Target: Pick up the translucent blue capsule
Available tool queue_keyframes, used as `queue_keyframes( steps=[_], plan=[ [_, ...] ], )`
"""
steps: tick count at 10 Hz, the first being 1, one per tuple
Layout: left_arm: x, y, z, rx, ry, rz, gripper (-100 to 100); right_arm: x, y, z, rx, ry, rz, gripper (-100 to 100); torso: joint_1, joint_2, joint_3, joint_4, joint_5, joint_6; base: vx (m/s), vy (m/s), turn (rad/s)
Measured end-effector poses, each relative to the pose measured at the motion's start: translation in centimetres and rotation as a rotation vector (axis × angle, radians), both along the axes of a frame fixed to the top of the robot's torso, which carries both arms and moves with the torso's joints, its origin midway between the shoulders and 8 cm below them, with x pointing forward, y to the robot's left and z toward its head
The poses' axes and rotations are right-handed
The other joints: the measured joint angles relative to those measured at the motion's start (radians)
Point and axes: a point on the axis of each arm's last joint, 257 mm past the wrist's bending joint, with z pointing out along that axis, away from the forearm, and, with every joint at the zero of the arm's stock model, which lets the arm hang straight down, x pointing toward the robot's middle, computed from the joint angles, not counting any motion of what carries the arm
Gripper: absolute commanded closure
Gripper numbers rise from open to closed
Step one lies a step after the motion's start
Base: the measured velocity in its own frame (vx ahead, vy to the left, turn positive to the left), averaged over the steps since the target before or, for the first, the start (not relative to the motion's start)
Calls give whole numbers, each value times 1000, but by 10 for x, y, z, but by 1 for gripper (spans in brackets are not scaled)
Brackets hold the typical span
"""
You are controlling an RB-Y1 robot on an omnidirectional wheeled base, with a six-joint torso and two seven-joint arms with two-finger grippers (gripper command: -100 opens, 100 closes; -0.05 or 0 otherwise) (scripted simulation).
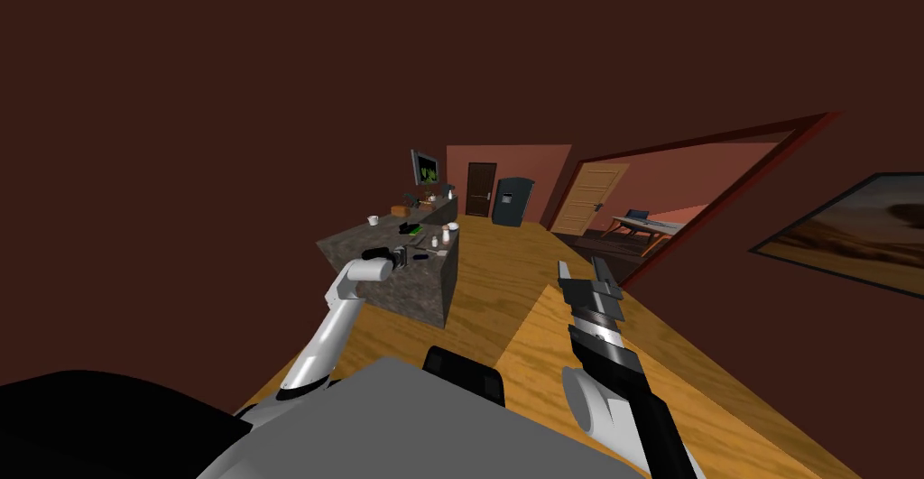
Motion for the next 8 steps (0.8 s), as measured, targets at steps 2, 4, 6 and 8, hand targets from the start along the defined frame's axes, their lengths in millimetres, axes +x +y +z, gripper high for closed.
queue_keyframes(
  steps=[2,4,6,8],
  plan=[
    [-3,1,-12,-14,58,-1,-100,0,0,0,0,0,0,0,1,0,0,0,0,0,73,-13,-11],
    [-6,0,-23,-26,112,-3,-100,0,0,0,0,0,0,0,0,1,0,0,0,0,63,-15,-6],
    [-13,0,-32,-35,165,-6,-100,0,0,0,0,0,0,0,1,0,0,0,0,0,79,-12,-6],
    [-19,1,-41,-44,219,-9,-100,0,0,0,0,0,0,0,1,0,0,0,0,0,75,-4,-2]
  ],
)
